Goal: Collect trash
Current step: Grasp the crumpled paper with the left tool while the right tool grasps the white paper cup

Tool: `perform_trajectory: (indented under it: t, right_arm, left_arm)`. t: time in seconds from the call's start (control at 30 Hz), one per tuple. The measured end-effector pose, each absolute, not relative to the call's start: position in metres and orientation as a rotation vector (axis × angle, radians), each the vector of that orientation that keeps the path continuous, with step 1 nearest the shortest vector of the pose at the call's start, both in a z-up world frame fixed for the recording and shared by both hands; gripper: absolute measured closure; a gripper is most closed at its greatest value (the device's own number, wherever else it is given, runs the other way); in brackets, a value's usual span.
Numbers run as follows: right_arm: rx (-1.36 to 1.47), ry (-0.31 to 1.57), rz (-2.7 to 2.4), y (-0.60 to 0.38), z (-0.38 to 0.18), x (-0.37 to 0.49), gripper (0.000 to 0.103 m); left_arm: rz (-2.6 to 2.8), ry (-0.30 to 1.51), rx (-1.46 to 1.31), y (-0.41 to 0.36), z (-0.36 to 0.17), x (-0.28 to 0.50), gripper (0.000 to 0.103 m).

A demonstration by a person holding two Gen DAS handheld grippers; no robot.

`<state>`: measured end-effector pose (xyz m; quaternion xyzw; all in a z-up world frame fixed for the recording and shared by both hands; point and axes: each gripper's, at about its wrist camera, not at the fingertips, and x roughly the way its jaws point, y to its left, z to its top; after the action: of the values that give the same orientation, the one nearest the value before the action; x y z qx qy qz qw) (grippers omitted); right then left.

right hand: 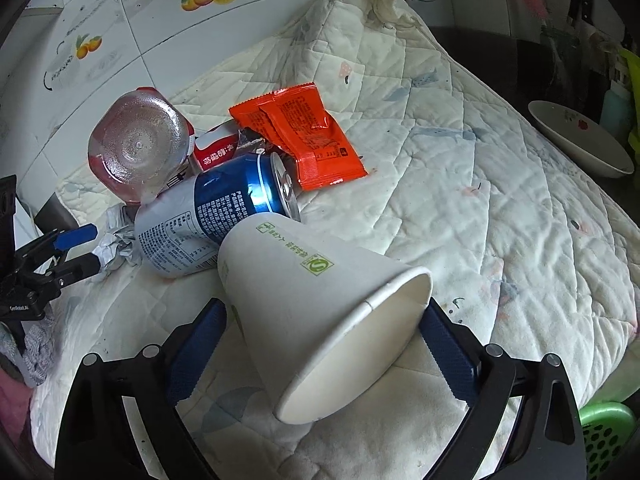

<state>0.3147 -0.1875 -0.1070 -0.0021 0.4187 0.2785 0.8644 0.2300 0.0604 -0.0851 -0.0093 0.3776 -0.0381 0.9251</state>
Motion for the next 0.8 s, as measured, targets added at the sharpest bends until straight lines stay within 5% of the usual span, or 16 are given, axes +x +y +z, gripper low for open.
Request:
perform_trajectory:
  t: [0.37,0.43,0.63,0.8]
  right_arm:
    - [-0.037,0.843,0.563,-0.182,-0.101,0.296,0.018]
    - [-0.032,0.838,0.559,-0.181,-0.098,0.292,0.018]
    - [-0.002,0.823,0.531,-0.181,-0.088,0.275,0.019]
    - [0.037,0.812,0.513,-0.185,-0.079,0.259,0.023]
  left_arm:
    - [-0.061,0.802,0.039,0.058,-0.102,0.243,0.043]
    - [-0.062,0.809,0.032,0.059,-0.103,0.244,0.059]
    - [-0.049,0.778,0.052,0.058,-0.096,0.236,0.081]
    - [-0.066,0.752,0.036,0.057,-0.086,0.220,0.088]
